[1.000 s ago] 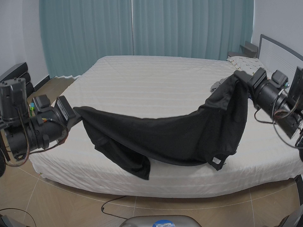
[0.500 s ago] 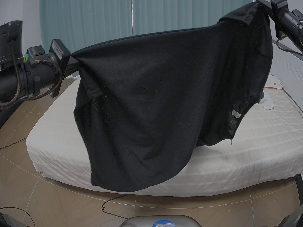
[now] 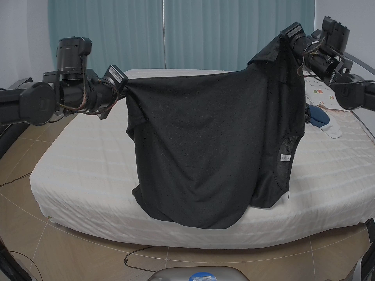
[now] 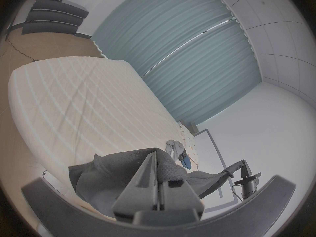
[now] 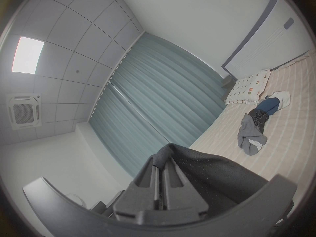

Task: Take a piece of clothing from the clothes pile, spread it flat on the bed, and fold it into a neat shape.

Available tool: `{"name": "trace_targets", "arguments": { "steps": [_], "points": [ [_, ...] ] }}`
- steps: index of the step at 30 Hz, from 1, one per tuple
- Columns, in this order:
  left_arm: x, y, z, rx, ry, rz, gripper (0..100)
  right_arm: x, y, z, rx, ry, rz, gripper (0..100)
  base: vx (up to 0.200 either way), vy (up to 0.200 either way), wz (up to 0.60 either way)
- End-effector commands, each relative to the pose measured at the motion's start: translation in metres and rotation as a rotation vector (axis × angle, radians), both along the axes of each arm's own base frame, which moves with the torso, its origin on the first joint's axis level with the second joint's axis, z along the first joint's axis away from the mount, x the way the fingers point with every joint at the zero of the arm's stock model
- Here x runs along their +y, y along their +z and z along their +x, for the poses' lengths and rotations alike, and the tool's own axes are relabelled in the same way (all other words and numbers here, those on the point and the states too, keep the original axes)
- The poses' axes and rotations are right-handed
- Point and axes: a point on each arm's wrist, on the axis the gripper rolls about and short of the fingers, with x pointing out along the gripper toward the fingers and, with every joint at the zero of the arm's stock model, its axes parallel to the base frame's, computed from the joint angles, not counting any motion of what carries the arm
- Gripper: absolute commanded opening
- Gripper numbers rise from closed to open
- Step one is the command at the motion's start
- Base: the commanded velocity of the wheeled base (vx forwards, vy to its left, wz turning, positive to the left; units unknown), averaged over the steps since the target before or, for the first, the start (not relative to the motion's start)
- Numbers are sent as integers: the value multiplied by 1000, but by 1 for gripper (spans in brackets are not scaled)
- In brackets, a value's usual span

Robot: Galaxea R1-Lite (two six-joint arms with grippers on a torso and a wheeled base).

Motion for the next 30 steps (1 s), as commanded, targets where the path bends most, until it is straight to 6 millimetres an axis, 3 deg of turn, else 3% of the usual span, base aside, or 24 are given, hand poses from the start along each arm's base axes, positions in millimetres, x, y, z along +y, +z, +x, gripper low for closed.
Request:
{"name": "trace_targets", "arguments": {
  "steps": [1,8,13,18,28,29,30],
  "points": [
    [-1,-36,36,60,24,17,0,8,-40,33,66,-4,-24,0,200,0,0],
    [1,-62,59,52,36,19,0,11,-66,58,95,-9,-35,0,200,0,0],
    [-2,-87,76,96,37,33,0,14,-101,75,167,-10,-57,0,200,0,0],
    [-7,-120,94,149,37,48,0,20,-154,96,275,-20,-84,0,0,0,0],
    [-11,-157,113,158,40,53,0,22,-213,116,370,-44,-104,0,0,0,0],
    [-11,-160,114,159,39,53,100,22,-217,118,378,-46,-106,0,0,0,0],
    [-11,-164,116,159,41,51,100,22,-223,119,386,-47,-110,0,0,0,0]
  ]
}}
